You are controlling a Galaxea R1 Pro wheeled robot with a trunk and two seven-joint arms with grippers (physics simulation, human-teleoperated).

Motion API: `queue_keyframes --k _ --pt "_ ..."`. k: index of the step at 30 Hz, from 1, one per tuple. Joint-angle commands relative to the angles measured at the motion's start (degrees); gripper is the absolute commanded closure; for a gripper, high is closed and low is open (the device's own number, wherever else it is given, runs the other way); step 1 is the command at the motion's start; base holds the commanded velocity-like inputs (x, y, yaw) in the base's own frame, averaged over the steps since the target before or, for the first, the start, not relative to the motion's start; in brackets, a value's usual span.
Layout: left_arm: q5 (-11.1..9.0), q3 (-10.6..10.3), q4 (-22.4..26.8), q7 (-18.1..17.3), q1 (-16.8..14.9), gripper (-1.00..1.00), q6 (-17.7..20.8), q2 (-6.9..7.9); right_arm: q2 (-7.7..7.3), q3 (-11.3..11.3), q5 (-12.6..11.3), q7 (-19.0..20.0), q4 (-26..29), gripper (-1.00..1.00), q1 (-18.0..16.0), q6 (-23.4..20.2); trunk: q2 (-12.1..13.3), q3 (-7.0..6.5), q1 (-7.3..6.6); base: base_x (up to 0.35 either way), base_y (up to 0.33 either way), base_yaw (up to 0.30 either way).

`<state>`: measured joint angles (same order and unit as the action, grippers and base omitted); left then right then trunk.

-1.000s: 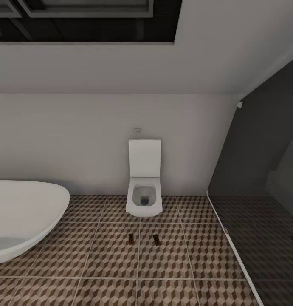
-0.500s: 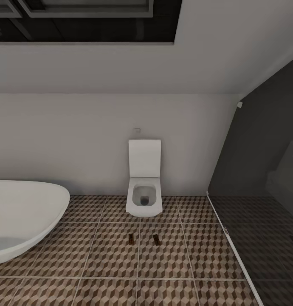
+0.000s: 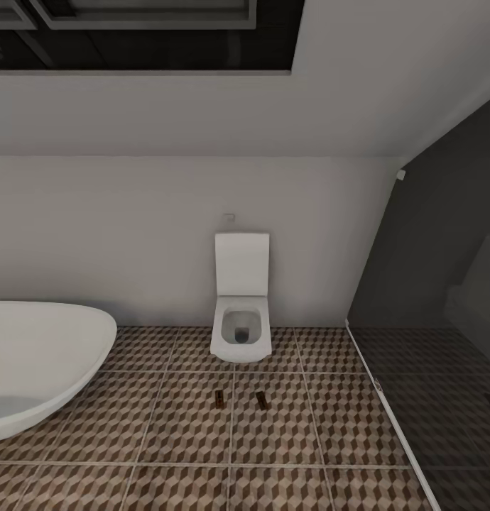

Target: Take the four mousetraps from the cabinet in the bathroom and place them on the bathroom floor. Make sure all four end up on the same floor surface, and ensure that at least two of them are either under or directly next to the same bathroom sink.

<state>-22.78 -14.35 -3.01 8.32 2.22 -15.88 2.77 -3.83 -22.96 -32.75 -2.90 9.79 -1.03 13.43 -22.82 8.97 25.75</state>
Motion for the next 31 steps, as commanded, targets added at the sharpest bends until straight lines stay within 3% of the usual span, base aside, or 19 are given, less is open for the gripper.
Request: queue_keyframes --k 1,31 --pt "-0.34 -0.49 -0.06 0.12 -0.03 -1.00 -0.22 -0.02 0.03 -0.49 -0.33 -0.29 0.05 -1.00 -0.02 0.11 -0.10 0.10 0.03 0.000 0.000 0.000" --pt "-0.34 -0.42 -0.07 0.12 -0.03 -1.00 -0.23 0.03 0.23 -0.42 -0.30 -0.28 0.06 -1.00 -0.02 0.11 -0.10 0.10 0.03 0.000 0.000 0.000"
